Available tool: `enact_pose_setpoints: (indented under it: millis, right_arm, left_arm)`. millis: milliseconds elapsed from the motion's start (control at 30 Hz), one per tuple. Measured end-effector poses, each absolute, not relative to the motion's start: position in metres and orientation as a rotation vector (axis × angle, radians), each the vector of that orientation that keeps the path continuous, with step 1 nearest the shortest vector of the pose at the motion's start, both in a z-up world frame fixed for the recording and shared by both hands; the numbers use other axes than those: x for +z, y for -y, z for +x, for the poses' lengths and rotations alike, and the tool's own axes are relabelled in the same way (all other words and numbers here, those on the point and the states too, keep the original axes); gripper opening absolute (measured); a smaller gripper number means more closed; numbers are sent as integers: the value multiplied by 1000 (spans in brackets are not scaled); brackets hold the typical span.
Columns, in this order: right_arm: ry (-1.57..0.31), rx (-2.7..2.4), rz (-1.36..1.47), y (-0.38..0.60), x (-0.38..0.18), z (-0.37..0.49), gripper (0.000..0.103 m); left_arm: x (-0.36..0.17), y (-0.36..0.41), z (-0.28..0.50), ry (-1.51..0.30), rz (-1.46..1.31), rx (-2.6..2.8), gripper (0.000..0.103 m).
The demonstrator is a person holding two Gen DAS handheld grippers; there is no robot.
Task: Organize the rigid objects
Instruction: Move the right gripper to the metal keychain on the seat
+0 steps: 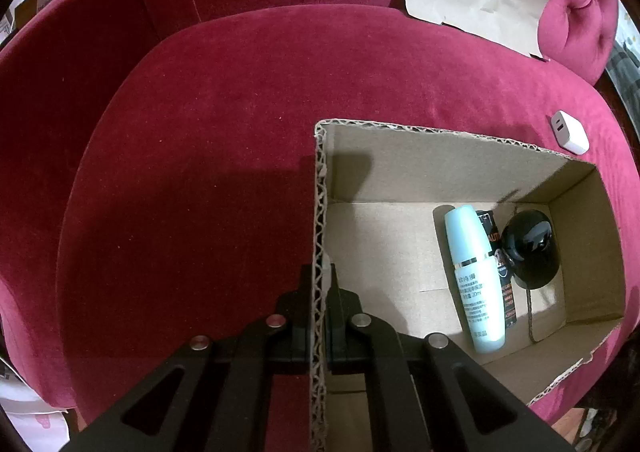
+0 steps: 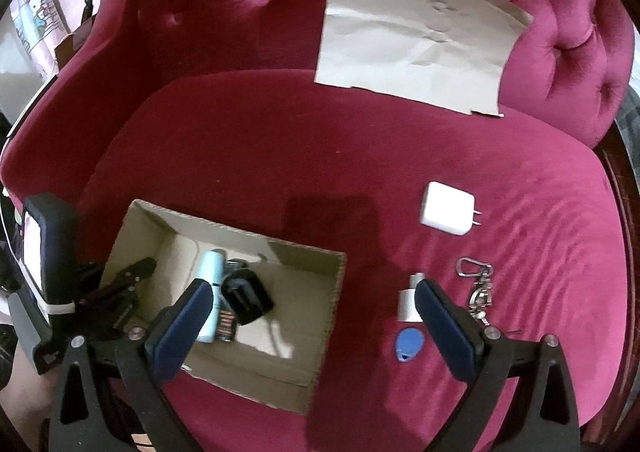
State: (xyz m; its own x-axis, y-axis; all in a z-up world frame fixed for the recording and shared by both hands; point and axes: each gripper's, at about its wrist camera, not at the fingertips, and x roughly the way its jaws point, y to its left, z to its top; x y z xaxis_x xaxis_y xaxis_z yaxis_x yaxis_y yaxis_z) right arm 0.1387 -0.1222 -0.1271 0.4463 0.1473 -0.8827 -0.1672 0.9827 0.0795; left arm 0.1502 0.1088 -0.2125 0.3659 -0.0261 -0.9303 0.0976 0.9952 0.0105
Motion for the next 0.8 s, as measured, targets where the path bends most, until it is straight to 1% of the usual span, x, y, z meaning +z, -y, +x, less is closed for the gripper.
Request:
enact_pose_setpoints:
  millis: [333,800]
  right_arm:
    - [-1092,141,-15,162,-127,145,103]
    - [-1148,22,17,225,-166,160,103]
  left_arm:
    - [-212,-110,150,-1193,74,-79,4]
    - [-211,-108,149,-1194,76,-73,4]
